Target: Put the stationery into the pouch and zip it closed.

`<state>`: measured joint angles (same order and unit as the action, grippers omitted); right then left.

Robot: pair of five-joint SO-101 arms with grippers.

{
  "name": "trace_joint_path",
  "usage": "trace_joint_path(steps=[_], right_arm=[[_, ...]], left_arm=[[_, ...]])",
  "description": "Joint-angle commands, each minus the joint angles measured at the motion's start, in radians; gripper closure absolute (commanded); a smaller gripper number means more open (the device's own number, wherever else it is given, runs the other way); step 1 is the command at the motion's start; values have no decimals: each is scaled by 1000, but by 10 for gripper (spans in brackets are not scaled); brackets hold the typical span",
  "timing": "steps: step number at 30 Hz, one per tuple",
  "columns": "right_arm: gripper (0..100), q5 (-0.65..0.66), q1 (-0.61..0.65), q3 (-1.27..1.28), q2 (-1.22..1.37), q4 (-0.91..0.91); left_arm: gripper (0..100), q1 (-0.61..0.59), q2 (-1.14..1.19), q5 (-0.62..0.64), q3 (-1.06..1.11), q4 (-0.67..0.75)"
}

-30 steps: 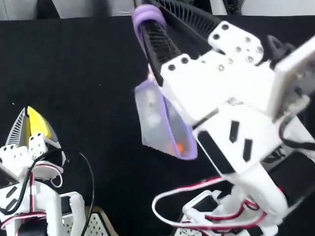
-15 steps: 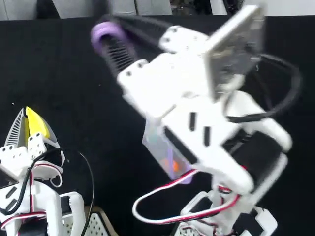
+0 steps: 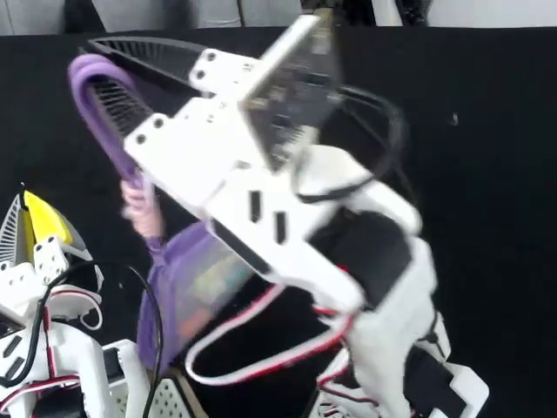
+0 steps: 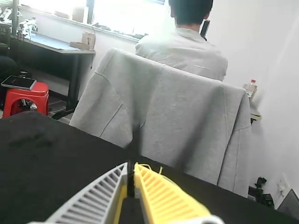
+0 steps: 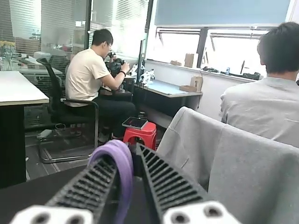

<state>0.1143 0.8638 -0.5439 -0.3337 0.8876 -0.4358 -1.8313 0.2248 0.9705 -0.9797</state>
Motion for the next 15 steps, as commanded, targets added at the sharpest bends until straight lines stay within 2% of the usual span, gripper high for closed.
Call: trace_joint_path(steps=[1, 4, 10, 15], right_arm=[[987, 91, -3, 102, 5, -193], [988, 160, -55, 143, 5, -258], [988, 158, -269, 145, 5, -282], [988, 158, -361, 153, 5, -328]], left_arm=[[970, -7, 6, 9, -38, 18], [970, -7, 6, 9, -38, 18], [970, -7, 6, 9, -36, 18], [970, -7, 6, 9, -36, 17]])
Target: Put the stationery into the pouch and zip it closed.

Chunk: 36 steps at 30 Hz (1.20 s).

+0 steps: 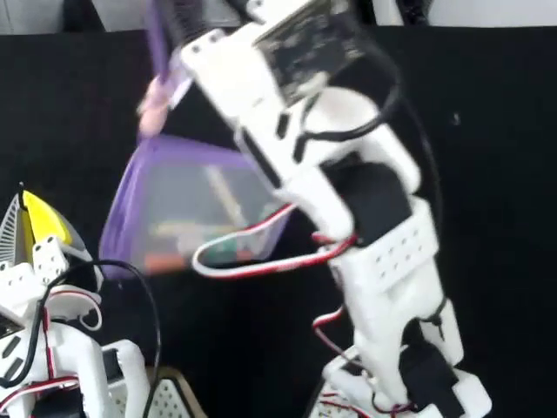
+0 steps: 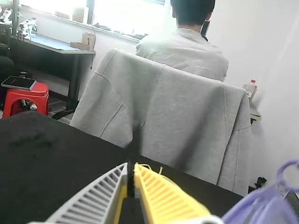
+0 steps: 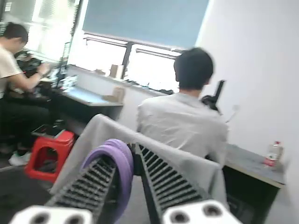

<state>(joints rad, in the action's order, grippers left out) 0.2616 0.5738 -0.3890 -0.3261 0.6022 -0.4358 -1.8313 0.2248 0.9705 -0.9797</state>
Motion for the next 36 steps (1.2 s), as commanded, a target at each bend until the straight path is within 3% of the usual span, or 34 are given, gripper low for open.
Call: trace_joint_path(steps=[1, 4, 9, 15, 21, 28, 31, 36], right_arm=[[988, 11, -74, -7, -2, -43], [988, 11, -86, -10, -12, -38], [988, 11, -91, -8, -12, -28], [988, 11, -75, -25, -13, 11], [988, 11, -46, -102, -12, 84], [988, 11, -48, -111, -12, 100], [988, 11, -46, -113, -12, 101], [988, 11, -44, -131, -13, 140]], left_arm=[[970, -7, 6, 9, -36, 17], [970, 2, 6, 9, -36, 15], [970, 137, 6, 5, -38, -29], [970, 401, 11, -3, -22, -83], [970, 746, 11, -104, 38, -103], [970, 1067, 11, -207, -73, -222], [970, 1147, 12, -250, 5, -144], [970, 1133, 12, -253, 243, 183]])
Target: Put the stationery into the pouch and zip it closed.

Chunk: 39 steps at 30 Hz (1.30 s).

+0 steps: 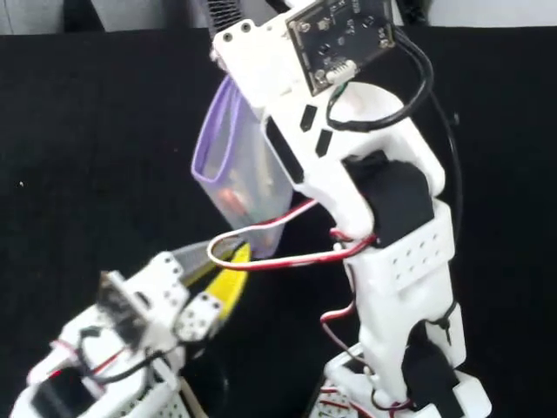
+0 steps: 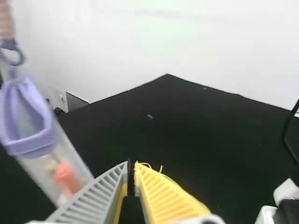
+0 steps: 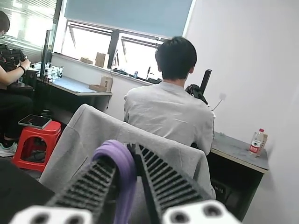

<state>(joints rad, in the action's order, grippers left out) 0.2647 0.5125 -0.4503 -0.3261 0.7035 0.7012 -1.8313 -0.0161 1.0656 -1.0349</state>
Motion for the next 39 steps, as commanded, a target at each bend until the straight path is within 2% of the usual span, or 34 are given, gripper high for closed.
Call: trace_joint_path(steps=[1, 5, 10, 16, 21, 26, 32, 35, 39], right_arm=[[988, 8, 17, -79, -18, 60], [988, 8, 15, -88, -42, 104], [988, 8, 15, -82, -84, 104], [988, 8, 17, -84, -133, 149], [988, 8, 60, -82, -171, 180], [988, 8, 91, -82, -177, 181], [988, 8, 135, -77, -171, 184], [988, 8, 164, -58, -177, 180], [988, 8, 187, -33, -176, 178]], left_arm=[[970, -31, 12, -9, 191, 299], [970, -176, 14, -6, 300, 453], [970, -318, 14, -6, 343, 543], [970, -426, 14, -12, 461, 687], [970, -570, 14, -12, 522, 775], [970, -759, 12, -5, 518, 775], [971, -794, 12, -5, 479, 764], [971, -814, 12, -2, 383, 674], [970, -811, 12, 97, 179, 445]])
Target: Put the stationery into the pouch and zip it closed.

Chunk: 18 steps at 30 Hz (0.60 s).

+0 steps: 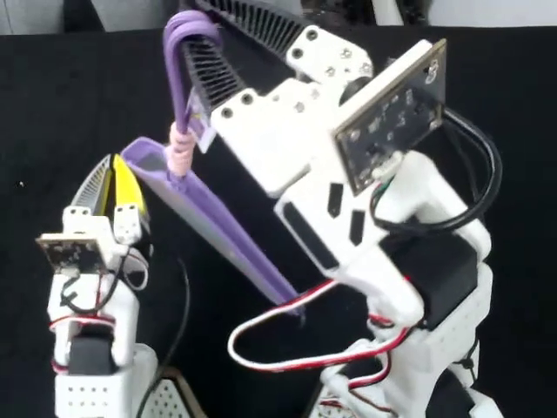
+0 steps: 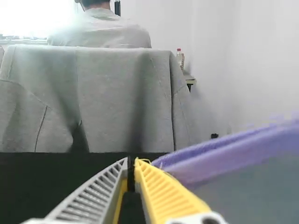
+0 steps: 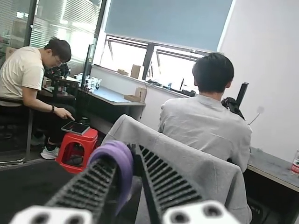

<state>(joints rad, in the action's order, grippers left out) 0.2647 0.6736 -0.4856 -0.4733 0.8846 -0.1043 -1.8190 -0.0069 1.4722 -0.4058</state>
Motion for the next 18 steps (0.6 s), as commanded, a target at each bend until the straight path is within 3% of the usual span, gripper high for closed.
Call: trace_joint_path(steps=[1, 10, 14, 18], right_arm=[[988, 8, 31, 10, -27, -5], [988, 8, 87, 108, -24, -74], [988, 8, 89, 159, -24, -129], [988, 8, 89, 186, -25, -153]], left_arm=[[970, -5, 0, 112, -280, -241], [970, 25, 0, 147, -647, -601], [970, 228, 0, 143, -792, -767], [942, 415, 0, 141, -785, -818]])
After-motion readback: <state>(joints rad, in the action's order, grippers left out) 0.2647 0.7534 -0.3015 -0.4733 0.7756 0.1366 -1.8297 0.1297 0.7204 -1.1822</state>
